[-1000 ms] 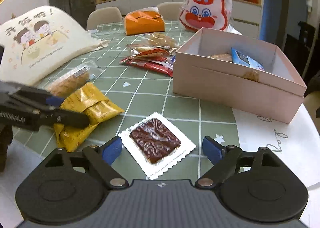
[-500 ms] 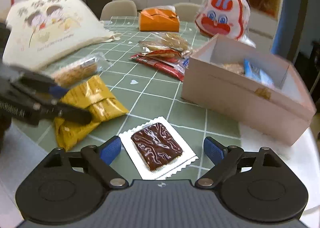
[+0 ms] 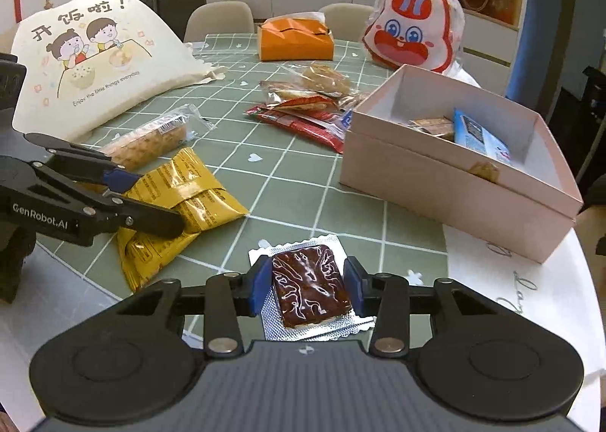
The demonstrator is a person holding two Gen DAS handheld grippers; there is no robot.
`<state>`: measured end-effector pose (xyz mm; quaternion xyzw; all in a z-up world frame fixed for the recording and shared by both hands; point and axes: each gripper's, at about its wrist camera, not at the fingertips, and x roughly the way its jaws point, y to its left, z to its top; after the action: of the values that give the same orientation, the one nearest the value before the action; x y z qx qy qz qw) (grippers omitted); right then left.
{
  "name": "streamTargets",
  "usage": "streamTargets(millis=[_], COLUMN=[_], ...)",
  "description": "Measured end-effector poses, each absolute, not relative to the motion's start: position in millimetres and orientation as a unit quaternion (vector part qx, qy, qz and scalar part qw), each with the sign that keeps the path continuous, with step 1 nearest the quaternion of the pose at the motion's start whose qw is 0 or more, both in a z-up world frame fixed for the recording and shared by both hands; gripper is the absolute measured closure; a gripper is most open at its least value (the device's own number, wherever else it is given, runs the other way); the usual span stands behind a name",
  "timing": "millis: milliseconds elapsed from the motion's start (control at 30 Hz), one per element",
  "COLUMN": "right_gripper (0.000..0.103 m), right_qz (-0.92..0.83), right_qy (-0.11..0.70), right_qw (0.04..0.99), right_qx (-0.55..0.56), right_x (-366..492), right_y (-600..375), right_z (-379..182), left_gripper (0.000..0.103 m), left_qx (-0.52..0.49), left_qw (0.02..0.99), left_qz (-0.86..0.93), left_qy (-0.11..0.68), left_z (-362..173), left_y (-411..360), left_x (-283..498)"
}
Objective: Organize snacks
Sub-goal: 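Carry the chocolate and yellow packets into the pink box and open both grippers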
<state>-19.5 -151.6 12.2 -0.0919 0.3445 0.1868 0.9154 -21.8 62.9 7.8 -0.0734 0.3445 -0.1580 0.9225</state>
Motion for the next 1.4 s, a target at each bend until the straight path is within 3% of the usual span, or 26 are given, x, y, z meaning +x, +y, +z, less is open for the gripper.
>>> streamTargets(millis=[367,500,733,833,900,1167,1267,1400], right_gripper=[0.062,0.062,0.062,0.062,0.062,0.062,0.06,0.046], right_qz=[0.16,0.156,0.136,0.119,0.097,0.065,0.082,0.1], right_qy=[0.312,0.292,0.204,0.198,0.201,0.287,0.325,0.342], right_qw=[0.934,0.942,0.97,0.973,0.975,0.953,0.937,0.927], right_qx=[-0.066,-0.047,0.002,0.012,0.014,0.074,0.103,0.114], right_x=[-37.6,-48.7,-33.4,4.9,32.6,128.9,150.5,163.6], right_y=[-179.4,-202.4,-252.9,-264.3,-267.2,-286.5,-288.5,-284.9], right_z=[34.4,58.7,171.3,213.9,223.9,153.2,117.3,94.4], left_gripper=[0.05,0.05,0.049,0.049,0.049,0.05,0.05,0.05], left_qx=[-0.118,-0.159,-0.144,-0.161,-0.172,-0.115,-0.124,-0.155], left_qw=[0.915,0.917,0.948,0.944,0.932,0.896,0.903,0.919], left_qz=[-0.168,-0.181,-0.223,-0.22,-0.217,-0.186,-0.183,-0.173], left_qy=[0.347,0.319,0.177,0.188,0.232,0.387,0.368,0.318], left_z=[12.1,45.4,175.6,188.4,169.9,58.0,61.4,83.8], left_y=[67.0,64.6,37.6,19.3,2.6,-43.3,-32.1,-2.9], left_x=[-17.8,-19.1,27.8,82.6,122.3,188.5,186.6,167.0])
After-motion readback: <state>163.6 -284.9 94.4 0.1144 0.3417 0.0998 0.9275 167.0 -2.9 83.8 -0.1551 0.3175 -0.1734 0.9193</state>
